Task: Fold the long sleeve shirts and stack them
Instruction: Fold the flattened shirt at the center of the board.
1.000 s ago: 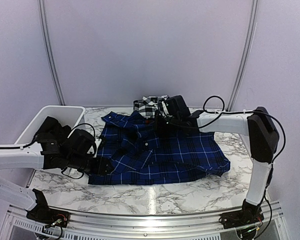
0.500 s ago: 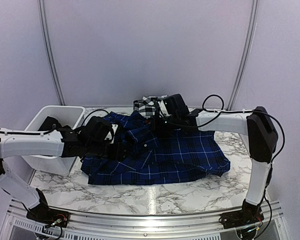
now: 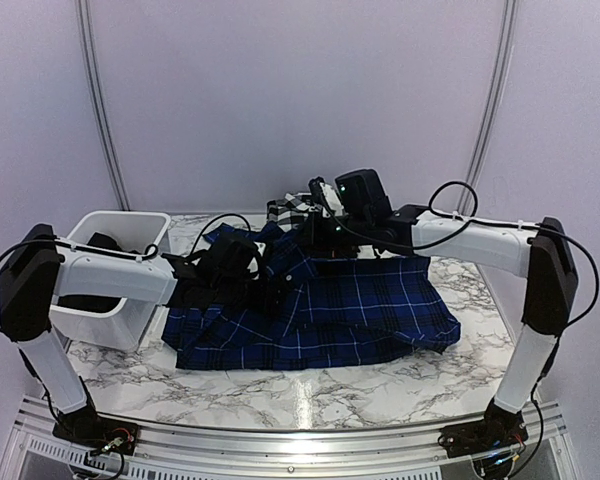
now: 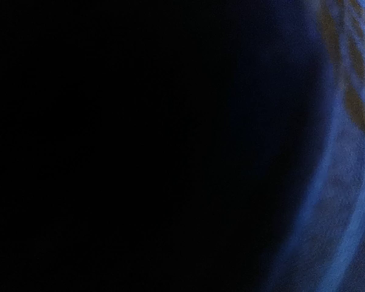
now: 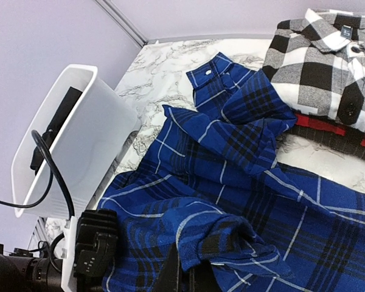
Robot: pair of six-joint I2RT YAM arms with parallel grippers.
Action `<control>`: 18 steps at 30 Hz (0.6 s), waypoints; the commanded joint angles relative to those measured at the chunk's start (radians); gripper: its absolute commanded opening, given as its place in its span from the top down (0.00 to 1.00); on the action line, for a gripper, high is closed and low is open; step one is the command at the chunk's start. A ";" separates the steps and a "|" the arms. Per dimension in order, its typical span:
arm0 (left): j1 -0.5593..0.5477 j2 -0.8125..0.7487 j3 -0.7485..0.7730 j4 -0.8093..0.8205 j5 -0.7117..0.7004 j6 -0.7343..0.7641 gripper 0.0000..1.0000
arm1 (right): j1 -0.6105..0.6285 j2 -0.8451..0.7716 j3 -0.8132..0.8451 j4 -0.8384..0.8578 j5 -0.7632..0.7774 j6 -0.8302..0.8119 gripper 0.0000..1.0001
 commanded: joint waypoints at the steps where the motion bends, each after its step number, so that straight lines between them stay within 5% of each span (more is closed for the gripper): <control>1: 0.005 0.004 0.028 0.066 -0.017 0.010 0.51 | 0.012 -0.029 0.000 -0.021 0.003 0.004 1.00; 6: 0.003 -0.100 -0.018 0.084 -0.030 0.007 0.98 | 0.012 -0.053 -0.033 -0.028 0.034 -0.004 1.00; 8: 0.002 -0.156 -0.039 0.075 -0.020 0.011 1.00 | 0.014 -0.072 -0.057 -0.030 0.049 -0.010 0.99; 14: 0.003 -0.292 -0.068 -0.005 -0.020 -0.004 1.00 | 0.016 -0.206 -0.190 -0.056 0.147 -0.030 0.58; 18: 0.005 -0.328 -0.035 -0.101 -0.057 -0.036 1.00 | 0.023 -0.357 -0.318 -0.144 0.281 -0.026 0.44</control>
